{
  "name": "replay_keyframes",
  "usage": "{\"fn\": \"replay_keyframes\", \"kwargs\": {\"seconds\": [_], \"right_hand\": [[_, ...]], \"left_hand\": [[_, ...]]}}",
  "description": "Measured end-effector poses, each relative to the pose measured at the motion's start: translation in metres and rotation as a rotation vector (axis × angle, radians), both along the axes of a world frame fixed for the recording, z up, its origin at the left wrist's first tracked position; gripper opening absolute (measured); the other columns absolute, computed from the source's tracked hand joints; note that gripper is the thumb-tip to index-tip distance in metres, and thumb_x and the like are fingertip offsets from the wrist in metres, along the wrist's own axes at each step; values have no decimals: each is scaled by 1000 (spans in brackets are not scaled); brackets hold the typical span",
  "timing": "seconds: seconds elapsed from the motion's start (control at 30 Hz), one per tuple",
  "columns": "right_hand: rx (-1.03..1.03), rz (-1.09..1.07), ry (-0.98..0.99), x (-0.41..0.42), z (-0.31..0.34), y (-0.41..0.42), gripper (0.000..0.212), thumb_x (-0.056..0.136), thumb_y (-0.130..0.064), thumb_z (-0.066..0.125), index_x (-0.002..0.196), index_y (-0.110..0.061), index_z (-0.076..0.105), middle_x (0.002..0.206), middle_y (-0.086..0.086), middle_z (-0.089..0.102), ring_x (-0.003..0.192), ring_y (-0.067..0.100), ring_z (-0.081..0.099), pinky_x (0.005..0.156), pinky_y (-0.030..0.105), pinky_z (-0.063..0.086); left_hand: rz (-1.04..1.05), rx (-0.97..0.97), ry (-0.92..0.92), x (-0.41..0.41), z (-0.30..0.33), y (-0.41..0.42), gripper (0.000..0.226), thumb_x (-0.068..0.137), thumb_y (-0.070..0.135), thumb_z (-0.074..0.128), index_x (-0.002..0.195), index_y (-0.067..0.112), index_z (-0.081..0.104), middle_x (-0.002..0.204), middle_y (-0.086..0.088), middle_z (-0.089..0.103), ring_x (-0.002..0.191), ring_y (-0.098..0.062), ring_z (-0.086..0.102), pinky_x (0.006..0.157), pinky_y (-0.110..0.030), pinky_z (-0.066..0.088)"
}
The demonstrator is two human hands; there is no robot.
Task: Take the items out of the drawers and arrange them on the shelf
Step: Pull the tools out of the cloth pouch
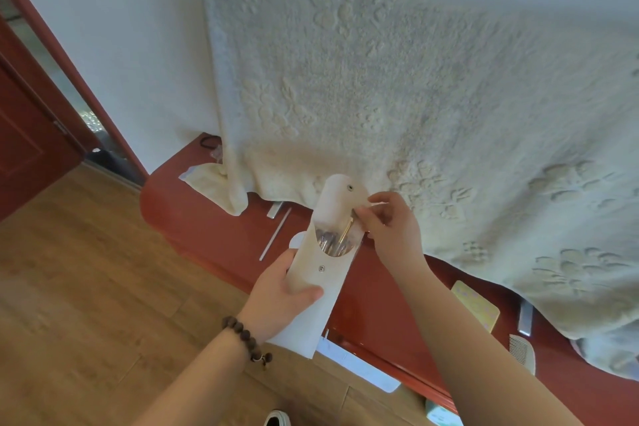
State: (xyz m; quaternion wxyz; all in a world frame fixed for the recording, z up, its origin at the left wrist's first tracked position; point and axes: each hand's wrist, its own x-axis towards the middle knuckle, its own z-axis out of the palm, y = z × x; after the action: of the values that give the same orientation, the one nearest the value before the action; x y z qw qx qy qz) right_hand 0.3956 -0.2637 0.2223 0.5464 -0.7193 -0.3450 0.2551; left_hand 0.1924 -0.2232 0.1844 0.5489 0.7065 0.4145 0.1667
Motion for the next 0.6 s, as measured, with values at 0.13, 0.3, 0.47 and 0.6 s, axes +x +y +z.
{"fn": "replay_keyframes", "kwargs": {"seconds": [0.13,0.3,0.47,0.6], "right_hand": [[-116,127,-25,-4,-7,-7,23,75,-33,77,79,-17,61,73,-2,60,65,9,55,61,18,46],[-73,123,1,-3,-11,-8,15,80,-23,72,74,-15,60,65,-6,57,57,2,50,56,13,40],[89,-69,276,17,-4,-2,9,89,-11,61,87,-7,54,76,12,68,69,24,70,59,30,58],[72,-129,231,33,-24,-8,11,89,-10,62,83,-14,54,75,14,68,68,23,71,56,30,58]], "left_hand": [[21,27,6,4,-2,-1,40,75,32,75,103,44,49,98,20,63,86,7,62,58,-13,51],[12,32,31,6,-8,-2,40,75,33,73,104,46,47,99,19,62,86,6,62,61,-15,52],[36,-6,78,-2,-19,-3,39,76,28,73,104,40,49,100,15,64,88,-3,64,66,-21,53],[127,-30,80,-16,-25,-1,38,78,22,73,106,34,49,102,11,63,91,-9,64,64,-20,53]]}}
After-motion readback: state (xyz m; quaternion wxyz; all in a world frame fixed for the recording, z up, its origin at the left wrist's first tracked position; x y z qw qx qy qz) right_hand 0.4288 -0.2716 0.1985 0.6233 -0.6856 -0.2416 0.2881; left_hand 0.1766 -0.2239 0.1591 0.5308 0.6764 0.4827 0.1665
